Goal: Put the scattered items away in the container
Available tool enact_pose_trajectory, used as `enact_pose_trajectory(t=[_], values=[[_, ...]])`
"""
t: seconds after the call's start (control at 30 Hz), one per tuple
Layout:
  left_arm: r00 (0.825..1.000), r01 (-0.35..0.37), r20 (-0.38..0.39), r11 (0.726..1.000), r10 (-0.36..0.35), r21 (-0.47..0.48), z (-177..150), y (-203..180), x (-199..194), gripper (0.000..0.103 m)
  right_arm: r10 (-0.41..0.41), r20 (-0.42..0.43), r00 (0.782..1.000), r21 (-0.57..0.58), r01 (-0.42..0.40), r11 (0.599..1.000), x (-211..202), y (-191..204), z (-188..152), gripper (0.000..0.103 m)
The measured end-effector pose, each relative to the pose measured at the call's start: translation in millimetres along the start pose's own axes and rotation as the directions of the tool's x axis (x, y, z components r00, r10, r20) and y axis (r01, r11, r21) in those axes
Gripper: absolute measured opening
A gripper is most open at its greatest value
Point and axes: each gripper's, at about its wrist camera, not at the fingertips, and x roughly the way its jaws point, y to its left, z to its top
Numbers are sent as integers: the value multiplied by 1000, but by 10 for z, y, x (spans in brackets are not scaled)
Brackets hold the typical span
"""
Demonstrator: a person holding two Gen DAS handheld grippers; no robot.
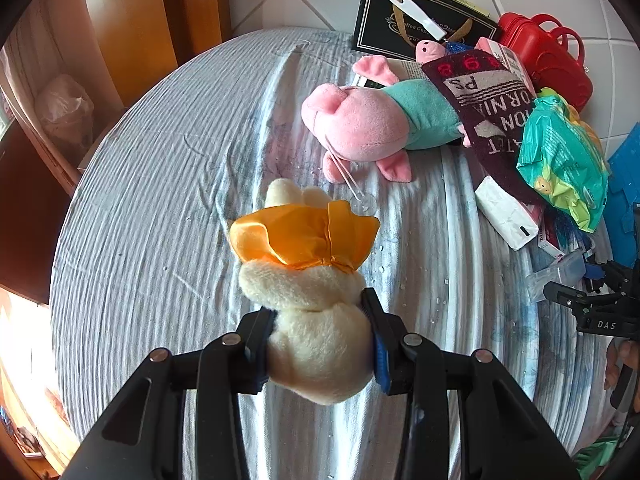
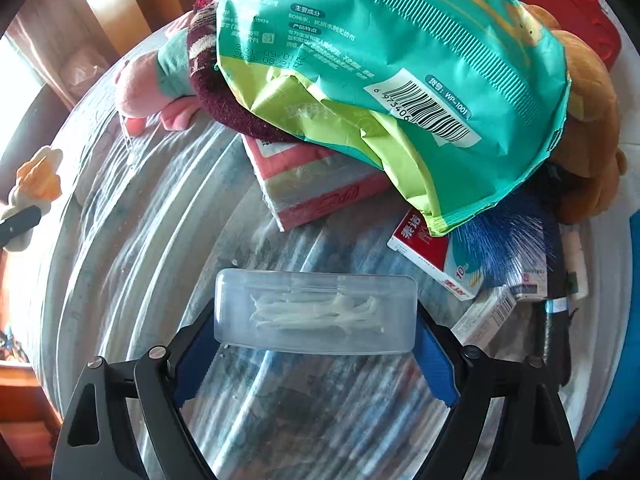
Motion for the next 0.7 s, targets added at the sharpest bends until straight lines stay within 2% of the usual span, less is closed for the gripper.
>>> enact_pose_trajectory(t=[0.33, 0.7], values=[[1000, -15, 27, 1000, 15, 3, -6, -190, -114, 38, -13, 61, 998, 33, 11, 999, -509, -100, -199, 88], [998, -20, 65, 998, 17, 53, -25, -711, -465, 38, -8, 140, 990, 48, 1, 999, -1306, -371, -613, 88]])
